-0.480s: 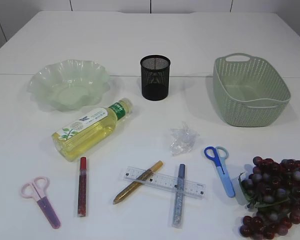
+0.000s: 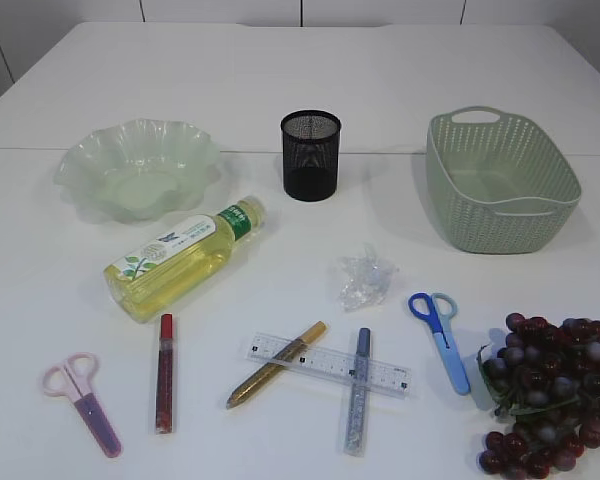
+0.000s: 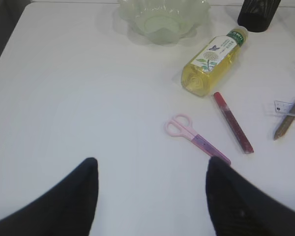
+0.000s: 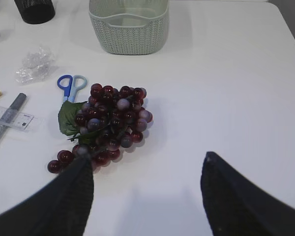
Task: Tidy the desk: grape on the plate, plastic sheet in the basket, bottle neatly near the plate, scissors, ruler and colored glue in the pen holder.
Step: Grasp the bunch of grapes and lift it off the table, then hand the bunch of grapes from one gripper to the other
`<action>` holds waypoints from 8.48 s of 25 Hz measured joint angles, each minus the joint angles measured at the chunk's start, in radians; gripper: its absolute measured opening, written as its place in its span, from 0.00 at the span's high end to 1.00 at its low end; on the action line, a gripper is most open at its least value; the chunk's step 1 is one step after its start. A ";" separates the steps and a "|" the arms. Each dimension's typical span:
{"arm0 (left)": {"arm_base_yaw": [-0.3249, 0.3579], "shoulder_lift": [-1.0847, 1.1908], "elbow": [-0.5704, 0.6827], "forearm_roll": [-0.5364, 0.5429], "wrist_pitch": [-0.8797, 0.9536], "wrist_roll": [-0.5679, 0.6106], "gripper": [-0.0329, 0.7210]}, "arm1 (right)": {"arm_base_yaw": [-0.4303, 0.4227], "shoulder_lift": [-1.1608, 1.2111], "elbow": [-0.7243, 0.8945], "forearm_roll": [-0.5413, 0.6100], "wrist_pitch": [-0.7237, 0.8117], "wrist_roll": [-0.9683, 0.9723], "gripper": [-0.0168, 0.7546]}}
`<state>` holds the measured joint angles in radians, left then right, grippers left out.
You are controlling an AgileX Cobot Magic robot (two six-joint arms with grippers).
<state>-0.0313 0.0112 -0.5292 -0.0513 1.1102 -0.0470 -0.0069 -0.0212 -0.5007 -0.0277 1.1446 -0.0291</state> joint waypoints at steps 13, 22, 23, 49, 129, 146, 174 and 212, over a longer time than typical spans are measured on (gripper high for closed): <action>0.000 0.000 0.000 0.000 0.000 0.000 0.30 | 0.000 0.000 0.000 0.000 0.000 -0.002 0.29; 0.000 0.000 0.000 0.000 0.000 0.000 0.30 | 0.000 0.000 0.000 0.000 0.000 -0.002 0.29; 0.000 0.000 0.000 0.000 0.000 0.000 0.30 | 0.000 0.000 0.000 0.000 0.000 -0.002 0.29; 0.000 0.447 -0.055 -0.127 -0.306 0.000 0.32 | 0.000 0.613 -0.154 0.115 -0.059 0.105 0.29; 0.000 0.974 -0.151 -0.292 -0.309 0.138 0.33 | 0.000 1.843 -0.435 0.109 -0.379 -0.179 0.69; 0.000 0.974 -0.151 -0.292 -0.313 0.140 0.33 | 0.000 1.438 -0.431 0.192 -0.315 -0.196 0.72; 0.000 0.974 -0.151 -0.300 -0.324 0.140 0.34 | 0.281 1.174 -0.663 0.795 -0.208 -0.467 0.73; -0.693 0.976 0.003 -0.486 -1.417 0.307 0.45 | 0.292 1.205 -0.663 0.813 -0.187 -0.468 0.73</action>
<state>-0.7245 0.9871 -0.5260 -0.5377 -0.3064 0.2597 0.2849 1.1836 -1.1637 0.7854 0.9574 -0.4973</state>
